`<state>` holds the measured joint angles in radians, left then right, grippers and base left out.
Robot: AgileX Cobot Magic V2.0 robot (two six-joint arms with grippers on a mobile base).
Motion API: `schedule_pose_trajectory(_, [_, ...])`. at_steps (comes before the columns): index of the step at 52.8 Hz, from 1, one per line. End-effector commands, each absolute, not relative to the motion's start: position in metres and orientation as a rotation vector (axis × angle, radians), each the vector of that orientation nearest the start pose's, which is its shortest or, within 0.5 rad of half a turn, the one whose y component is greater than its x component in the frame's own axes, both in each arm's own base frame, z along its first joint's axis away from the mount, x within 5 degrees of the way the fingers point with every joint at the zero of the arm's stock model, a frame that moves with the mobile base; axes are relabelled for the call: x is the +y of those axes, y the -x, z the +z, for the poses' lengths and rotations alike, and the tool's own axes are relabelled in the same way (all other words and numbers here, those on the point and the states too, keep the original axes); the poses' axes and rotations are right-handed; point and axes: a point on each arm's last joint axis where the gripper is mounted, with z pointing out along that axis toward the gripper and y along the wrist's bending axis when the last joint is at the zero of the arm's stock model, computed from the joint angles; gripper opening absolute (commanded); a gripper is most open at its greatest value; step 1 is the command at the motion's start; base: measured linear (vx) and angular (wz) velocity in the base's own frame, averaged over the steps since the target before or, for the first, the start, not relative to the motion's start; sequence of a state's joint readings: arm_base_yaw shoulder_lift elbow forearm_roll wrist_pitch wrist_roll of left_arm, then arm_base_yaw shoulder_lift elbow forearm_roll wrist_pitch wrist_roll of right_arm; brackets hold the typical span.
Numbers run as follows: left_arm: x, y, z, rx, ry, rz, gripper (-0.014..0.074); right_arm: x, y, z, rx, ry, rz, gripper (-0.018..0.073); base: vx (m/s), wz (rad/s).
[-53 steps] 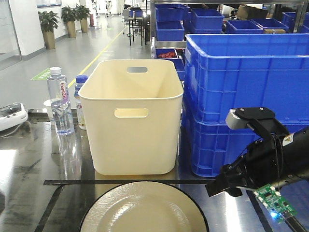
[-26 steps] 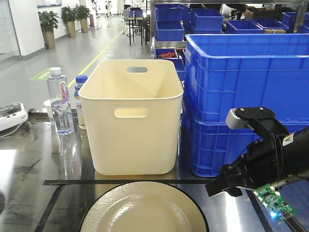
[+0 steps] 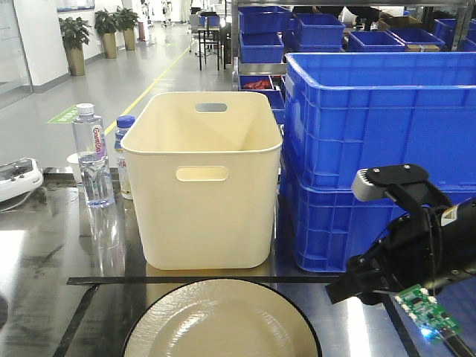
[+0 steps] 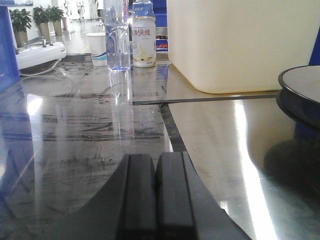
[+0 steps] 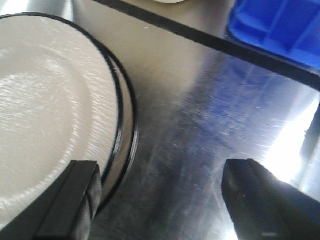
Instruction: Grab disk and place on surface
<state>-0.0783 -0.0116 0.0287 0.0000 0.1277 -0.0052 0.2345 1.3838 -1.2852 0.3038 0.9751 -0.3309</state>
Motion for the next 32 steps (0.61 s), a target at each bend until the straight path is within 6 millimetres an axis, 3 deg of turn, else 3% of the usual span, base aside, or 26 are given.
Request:
schedule_pose_trajectory(1, [-0.004, -0.056, 0.207, 1.534, -0.049, -0.072, -0.0009, 0.082, -0.256, 0.384, 2.304, 0.536, 0.32, 0.0502, 0.0, 0.0])
schedule_pose_trajectory(10, [-0.004, -0.056, 0.207, 1.534, -0.049, -0.072, -0.0009, 0.064, -0.214, 0.382, 2.174, 0.434, 0.243, 0.027, 0.0, 0.0])
schedule_pose_trajectory(19, [-0.004, -0.056, 0.207, 1.534, -0.049, -0.072, -0.0009, 0.038, -0.165, 0.354, 2.077, 0.344, 0.083, -0.0004, 0.0, 0.0])
schedule_pose_trajectory(32, [-0.004, -0.056, 0.207, 1.534, -0.049, -0.072, -0.0008, -0.004, -0.102, 0.317, 1.894, 0.012, -0.079, -0.0012, 0.0, 0.0])
